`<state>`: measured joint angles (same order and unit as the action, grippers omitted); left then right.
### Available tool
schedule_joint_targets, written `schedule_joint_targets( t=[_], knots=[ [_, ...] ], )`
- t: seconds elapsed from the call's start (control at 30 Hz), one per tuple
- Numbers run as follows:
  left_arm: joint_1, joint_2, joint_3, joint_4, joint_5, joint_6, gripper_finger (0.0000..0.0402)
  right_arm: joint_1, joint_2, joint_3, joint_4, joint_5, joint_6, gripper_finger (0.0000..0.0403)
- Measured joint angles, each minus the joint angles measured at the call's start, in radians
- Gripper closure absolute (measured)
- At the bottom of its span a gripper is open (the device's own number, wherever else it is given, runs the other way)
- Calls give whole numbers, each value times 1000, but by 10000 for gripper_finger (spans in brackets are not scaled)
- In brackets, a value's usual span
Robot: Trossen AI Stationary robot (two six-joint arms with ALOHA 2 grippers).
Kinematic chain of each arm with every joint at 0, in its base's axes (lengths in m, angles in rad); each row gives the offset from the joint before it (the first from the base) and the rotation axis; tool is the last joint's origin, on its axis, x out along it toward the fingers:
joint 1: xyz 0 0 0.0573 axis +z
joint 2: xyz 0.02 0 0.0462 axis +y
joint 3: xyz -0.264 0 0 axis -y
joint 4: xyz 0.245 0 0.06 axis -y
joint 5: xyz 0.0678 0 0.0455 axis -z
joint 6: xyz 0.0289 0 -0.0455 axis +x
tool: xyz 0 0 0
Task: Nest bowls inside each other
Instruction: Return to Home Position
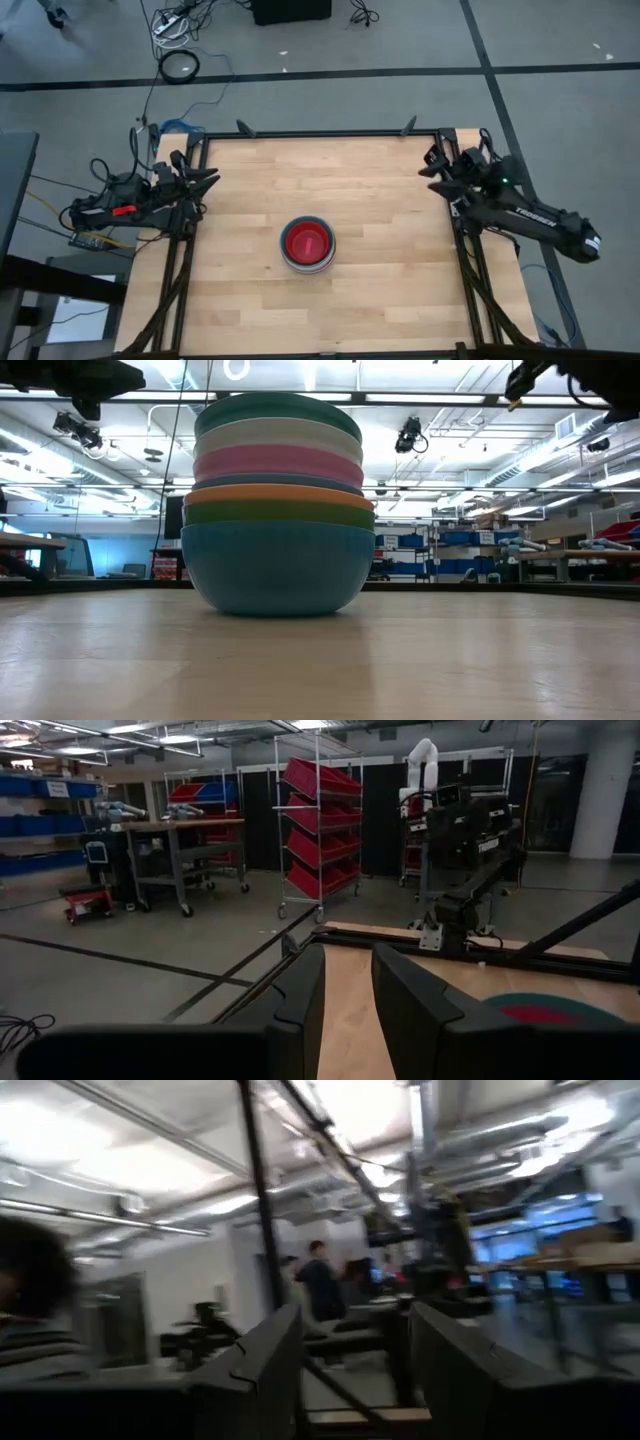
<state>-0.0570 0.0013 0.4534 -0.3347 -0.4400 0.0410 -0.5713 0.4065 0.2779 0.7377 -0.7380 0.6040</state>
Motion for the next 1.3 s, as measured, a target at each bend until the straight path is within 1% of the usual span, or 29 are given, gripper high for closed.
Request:
schedule_joint_targets(
  t=[0.17, 0.27, 0.33, 0.4, 0.47, 0.53, 0.63, 0.77, 0.87, 0.97, 1.13, 1.2, 1.3],
  knots=[
    [0, 0, 0, 0, 0, 0, 307, -1, 60, 0, -102, 150, -147, 226],
    [0, 0, 0, 0, 0, 0, 307, -4, 101, 0, -115, 187, -173, 225],
    [0, 0, 0, 0, 0, 0, 307, -12, 121, 0, -107, 192, -142, 225],
    [0, 0, 0, 0, 0, 0, 307, -22, 139, 0, -104, 189, -60, 225],
    [0, 0, 0, 0, -1, 0, 307, -25, 164, 0, -83, 153, 3, 226],
    [0, 0, 0, -1, -3, 2, 307, -14, 196, 0, -31, 113, 30, 225],
    [0, 0, 0, -1, -6, 5, 307, 9, 232, 0, 11, 98, -19, 225],
    [0, 0, 0, -1, -7, 5, 307, 33, 259, 0, -43, 115, -172, 226],
    [0, 0, 0, -1, -7, 6, 307, 88, 280, 0, -131, 181, -268, 226],
    [0, 0, 0, -2, -33, 7, 307, 182, 315, 0, -205, 309, -326, 225],
    [0, 0, 0, -4, -45, 7, 307, 349, 344, -1, -220, 476, -348, 226],
    [0, 0, 0, -13, -46, 2, 307, 397, 329, -1, -220, 524, -347, 226],
    [0, 0, 0, -19, -46, -4, 307, 435, 270, -1, -220, 542, -347, 225]
  ],
)
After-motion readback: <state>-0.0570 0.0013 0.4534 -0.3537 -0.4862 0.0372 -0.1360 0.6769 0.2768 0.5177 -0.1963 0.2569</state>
